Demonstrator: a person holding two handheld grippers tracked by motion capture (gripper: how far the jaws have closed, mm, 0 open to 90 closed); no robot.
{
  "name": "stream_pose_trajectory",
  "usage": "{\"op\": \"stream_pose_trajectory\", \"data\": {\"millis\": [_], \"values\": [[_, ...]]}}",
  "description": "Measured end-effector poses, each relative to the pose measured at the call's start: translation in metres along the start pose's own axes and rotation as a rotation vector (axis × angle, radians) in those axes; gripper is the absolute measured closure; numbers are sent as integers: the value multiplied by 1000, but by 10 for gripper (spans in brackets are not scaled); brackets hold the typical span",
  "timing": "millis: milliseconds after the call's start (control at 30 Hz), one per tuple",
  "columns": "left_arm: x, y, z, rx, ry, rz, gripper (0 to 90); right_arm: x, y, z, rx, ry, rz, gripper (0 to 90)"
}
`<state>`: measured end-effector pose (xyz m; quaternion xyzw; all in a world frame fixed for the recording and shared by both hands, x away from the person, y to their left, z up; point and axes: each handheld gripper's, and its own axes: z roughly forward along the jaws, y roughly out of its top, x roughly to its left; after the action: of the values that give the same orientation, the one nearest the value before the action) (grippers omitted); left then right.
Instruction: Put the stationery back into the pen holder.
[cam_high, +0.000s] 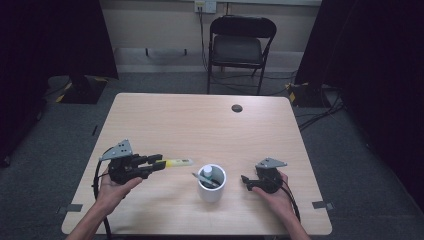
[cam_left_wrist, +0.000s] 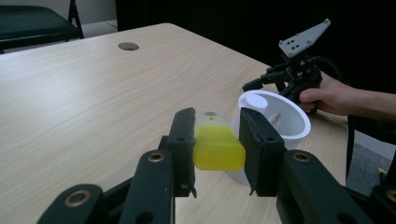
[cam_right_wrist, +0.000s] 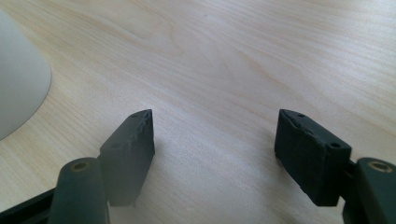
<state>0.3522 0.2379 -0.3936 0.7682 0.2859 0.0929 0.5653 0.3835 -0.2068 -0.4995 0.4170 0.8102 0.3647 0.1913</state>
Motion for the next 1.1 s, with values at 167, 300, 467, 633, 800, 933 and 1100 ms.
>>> {"op": "stream_pose_trajectory", "data": {"millis": [167, 300, 467, 633, 800, 933, 1100], "values": [[-1, 6, -1, -19, -4, 3, 672, 0, 0, 0, -1, 1, -1, 280], [-2, 11, -1, -28, -11, 1, 672, 0, 0, 0, -1, 1, -1, 280], [-6, 17, -2, -40, -16, 5, 672, 0, 0, 0, -2, 1, -2, 280], [-14, 23, -2, -48, -30, 33, 672, 0, 0, 0, -1, 0, -2, 280], [-24, 30, 0, -49, -62, 43, 672, 0, 0, 0, -2, -1, -3, 280], [-31, 32, 6, -31, -86, 61, 672, 0, 0, 0, -2, -2, -3, 279], [-39, 35, 12, -14, -106, 84, 672, 0, 0, 0, -1, -1, -3, 280]]}}
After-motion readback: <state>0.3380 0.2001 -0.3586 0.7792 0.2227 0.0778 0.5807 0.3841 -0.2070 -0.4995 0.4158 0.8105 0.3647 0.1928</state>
